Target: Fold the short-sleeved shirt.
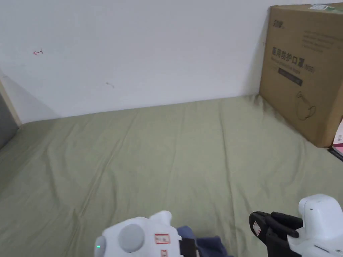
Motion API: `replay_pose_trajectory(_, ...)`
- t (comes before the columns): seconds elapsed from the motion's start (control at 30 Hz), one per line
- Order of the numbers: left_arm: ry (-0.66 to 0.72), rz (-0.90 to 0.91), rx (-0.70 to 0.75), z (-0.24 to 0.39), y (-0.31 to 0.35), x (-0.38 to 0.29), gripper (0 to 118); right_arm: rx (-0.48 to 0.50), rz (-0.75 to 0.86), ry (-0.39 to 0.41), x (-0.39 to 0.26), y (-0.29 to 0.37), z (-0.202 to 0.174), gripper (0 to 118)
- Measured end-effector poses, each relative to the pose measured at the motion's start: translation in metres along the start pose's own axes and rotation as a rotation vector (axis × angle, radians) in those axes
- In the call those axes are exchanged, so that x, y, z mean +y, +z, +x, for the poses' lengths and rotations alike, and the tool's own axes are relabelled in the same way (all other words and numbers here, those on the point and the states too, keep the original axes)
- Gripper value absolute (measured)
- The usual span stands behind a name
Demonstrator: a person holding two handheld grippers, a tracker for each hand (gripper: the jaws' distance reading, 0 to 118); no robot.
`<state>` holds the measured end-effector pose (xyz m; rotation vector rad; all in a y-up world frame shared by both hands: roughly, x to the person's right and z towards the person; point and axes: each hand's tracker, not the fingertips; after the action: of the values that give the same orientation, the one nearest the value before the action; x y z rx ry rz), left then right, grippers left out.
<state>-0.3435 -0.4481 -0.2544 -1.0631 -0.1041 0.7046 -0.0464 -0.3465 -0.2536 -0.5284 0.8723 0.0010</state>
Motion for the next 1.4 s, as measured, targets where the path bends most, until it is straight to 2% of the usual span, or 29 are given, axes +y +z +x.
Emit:
replay_pose_trajectory(0.07,-0.015,-0.028,0.035,0.002,-0.027,-0.002,15,-0.017,-0.005,-0.004,-0.002,0.002,0.005,1)
replay_pose_trajectory(0.1,-0.013,-0.028,0.031,0.000,-0.033,-0.003,30,-0.022,-0.008,-0.008,-0.003,0.003,0.007,1)
replay_pose_trajectory(0.13,-0.001,-0.025,-0.015,-0.006,-0.034,-0.005,58,-0.026,-0.010,-0.014,-0.004,0.004,0.010,1)
replay_pose_trajectory(0.17,0.047,-0.017,-0.118,-0.013,-0.031,-0.008,77,-0.028,-0.011,-0.020,-0.005,0.005,0.012,1)
replay_pose_trajectory(0.23,0.126,0.020,-0.272,-0.023,-0.013,-0.016,102,-0.036,-0.012,-0.030,-0.006,0.007,0.016,1)
replay_pose_trajectory(0.27,0.116,0.048,-0.329,-0.026,-0.002,-0.021,112,-0.041,-0.010,-0.032,-0.006,0.007,0.017,1)
replay_pose_trajectory(0.3,0.083,0.086,-0.361,-0.027,0.010,-0.026,118,-0.043,-0.006,-0.033,-0.006,0.008,0.019,1)
replay_pose_trajectory(0.33,0.026,0.125,-0.353,-0.027,0.023,-0.031,118,-0.042,-0.003,-0.035,-0.005,0.008,0.020,1)
replay_pose_trajectory(0.37,-0.023,0.163,-0.324,-0.021,0.040,-0.034,118,-0.042,0.000,-0.037,-0.005,0.007,0.022,1)
replay_pose_trajectory(0.4,-0.069,0.194,-0.235,-0.020,0.051,-0.037,118,-0.044,0.004,-0.040,-0.004,0.007,0.022,1)
replay_pose_trajectory(0.5,-0.170,0.229,-0.051,-0.008,0.067,-0.041,105,-0.045,0.016,-0.054,-0.003,0.007,0.025,1)
replay_pose_trajectory(0.53,-0.196,0.248,0.011,-0.004,0.067,-0.041,91,-0.045,0.019,-0.058,-0.002,0.007,0.025,1)
replay_pose_trajectory(0.57,-0.232,0.247,0.051,0.000,0.063,-0.040,54,-0.044,0.022,-0.063,-0.002,0.007,0.026,1)
replay_pose_trajectory(0.6,-0.263,0.224,0.115,0.004,0.052,-0.038,11,-0.042,0.023,-0.070,-0.002,0.007,0.026,1)
replay_pose_trajectory(0.63,-0.275,0.211,0.162,0.009,0.041,-0.039,1,-0.040,0.023,-0.076,-0.003,0.008,0.027,1)
replay_pose_trajectory(0.67,-0.287,0.184,0.191,0.009,0.029,-0.036,1,-0.038,0.022,-0.081,-0.003,0.008,0.027,1)
replay_pose_trajectory(0.87,-0.237,-0.071,0.131,0.017,-0.066,-0.033,1,-0.051,0.016,-0.075,-0.005,0.012,0.027,1)
replay_pose_trajectory(0.93,-0.194,-0.194,0.058,0.021,-0.089,-0.033,0,-0.057,0.012,-0.070,-0.005,0.012,0.028,1)
replay_pose_trajectory(1.1,-0.001,-0.141,-0.263,0.018,-0.084,-0.037,1,-0.057,0.006,-0.084,-0.007,0.010,0.029,1)
replay_pose_trajectory(1.13,-0.014,-0.074,-0.252,0.019,-0.075,-0.040,1,-0.051,0.006,-0.088,-0.006,0.010,0.029,1)
replay_pose_trajectory(1.23,-0.180,0.257,-0.096,0.034,-0.011,-0.043,1,-0.024,0.035,-0.075,0.002,0.012,0.026,1)
replay_pose_trajectory(1.4,-0.461,0.824,0.123,0.053,0.120,-0.061,0,-0.065,0.275,0.065,0.028,0.030,0.006,1)
